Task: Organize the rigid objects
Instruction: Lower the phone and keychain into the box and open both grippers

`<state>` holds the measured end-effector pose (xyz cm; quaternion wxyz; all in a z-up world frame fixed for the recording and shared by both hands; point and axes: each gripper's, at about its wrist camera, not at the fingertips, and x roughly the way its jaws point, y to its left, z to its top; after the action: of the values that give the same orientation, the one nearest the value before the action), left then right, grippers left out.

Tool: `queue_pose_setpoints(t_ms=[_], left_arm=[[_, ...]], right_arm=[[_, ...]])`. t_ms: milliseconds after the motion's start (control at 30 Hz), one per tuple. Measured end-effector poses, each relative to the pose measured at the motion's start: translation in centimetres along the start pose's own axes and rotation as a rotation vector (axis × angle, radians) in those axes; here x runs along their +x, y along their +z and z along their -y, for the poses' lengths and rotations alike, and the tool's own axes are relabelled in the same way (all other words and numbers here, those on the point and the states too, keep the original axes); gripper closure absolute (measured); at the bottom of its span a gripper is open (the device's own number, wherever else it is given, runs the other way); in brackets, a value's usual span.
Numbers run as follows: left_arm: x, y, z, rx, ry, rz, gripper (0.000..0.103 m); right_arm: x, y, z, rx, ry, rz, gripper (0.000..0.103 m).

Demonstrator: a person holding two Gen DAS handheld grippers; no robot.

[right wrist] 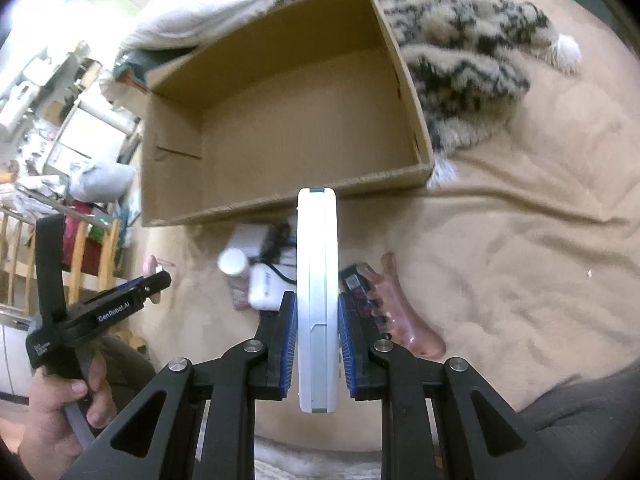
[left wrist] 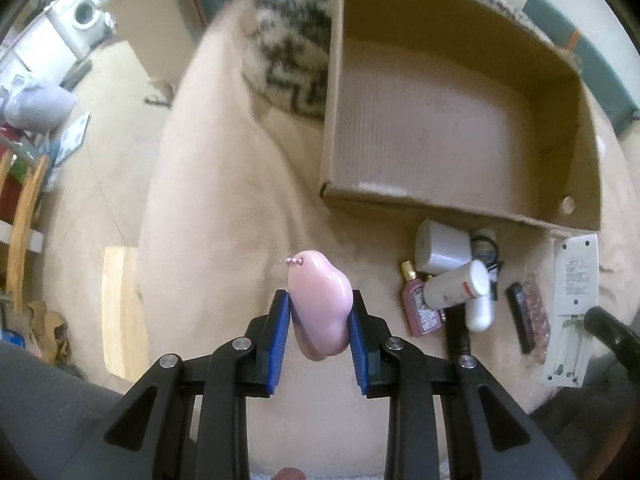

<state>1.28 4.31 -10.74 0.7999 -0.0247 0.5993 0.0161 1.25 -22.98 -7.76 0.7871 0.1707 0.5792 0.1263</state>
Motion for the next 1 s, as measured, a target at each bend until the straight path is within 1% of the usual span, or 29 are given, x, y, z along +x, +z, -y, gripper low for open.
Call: queue_pose_setpoints(t_ms=[100, 133, 167, 233, 300, 400, 533, 667, 733, 867, 1000], left_arm=[[-2.6, 0.2, 0.2, 0.002, -0.001, 0.061, 0.077], [-3.8, 1.1, 0.6, 0.003, -0.001, 0.083, 0.077], [-4.2, 1.3, 1.4, 0.006, 0.003, 0.102, 0.077], [-5.5, 2.1, 1.3, 0.014, 0.004, 0.132, 0.077], [-6.3, 3.7, 2.3, 0.024, 0.006, 0.152, 0.077], [-6.5, 5.6, 3.2, 0.045, 0.012, 0.174, 0.077], [-5.7, 8.7, 4.4, 0.070, 0.019, 0.199, 0.077], [-4.4, 11.2, 5.4, 0.075, 0.027, 0.193, 0.077], [-3.4, 11.9, 5.9, 0.077, 0.031, 0.182, 0.077], [-1.3, 12.9, 6.9, 0.084, 0.028, 0.143, 0.077], [0.5, 13.3, 8.2, 0.132, 0.068, 0.133, 0.077]], right_arm=[[-1.3, 0.5, -0.5, -0.021, 0.019, 0.039, 0.081], [-1.7, 0.8, -0.6, -0.026, 0.031, 0.053, 0.081], [-2.2, 1.1, -0.7, -0.027, 0.048, 0.067, 0.081], [-3.2, 1.9, -0.8, -0.029, 0.078, 0.095, 0.081], [-4.1, 3.1, -1.0, -0.040, 0.097, 0.127, 0.081], [-4.6, 5.2, -1.2, -0.053, 0.110, 0.166, 0.081], [-4.1, 8.0, -1.3, -0.055, 0.127, 0.188, 0.081], [-2.1, 10.6, -1.4, -0.061, 0.111, 0.184, 0.081], [-0.7, 11.8, -1.2, -0.057, 0.107, 0.169, 0.081], [2.2, 13.0, -0.7, -0.035, 0.085, 0.138, 0.081], [4.7, 13.4, -0.4, -0.025, 0.066, 0.110, 0.081]])
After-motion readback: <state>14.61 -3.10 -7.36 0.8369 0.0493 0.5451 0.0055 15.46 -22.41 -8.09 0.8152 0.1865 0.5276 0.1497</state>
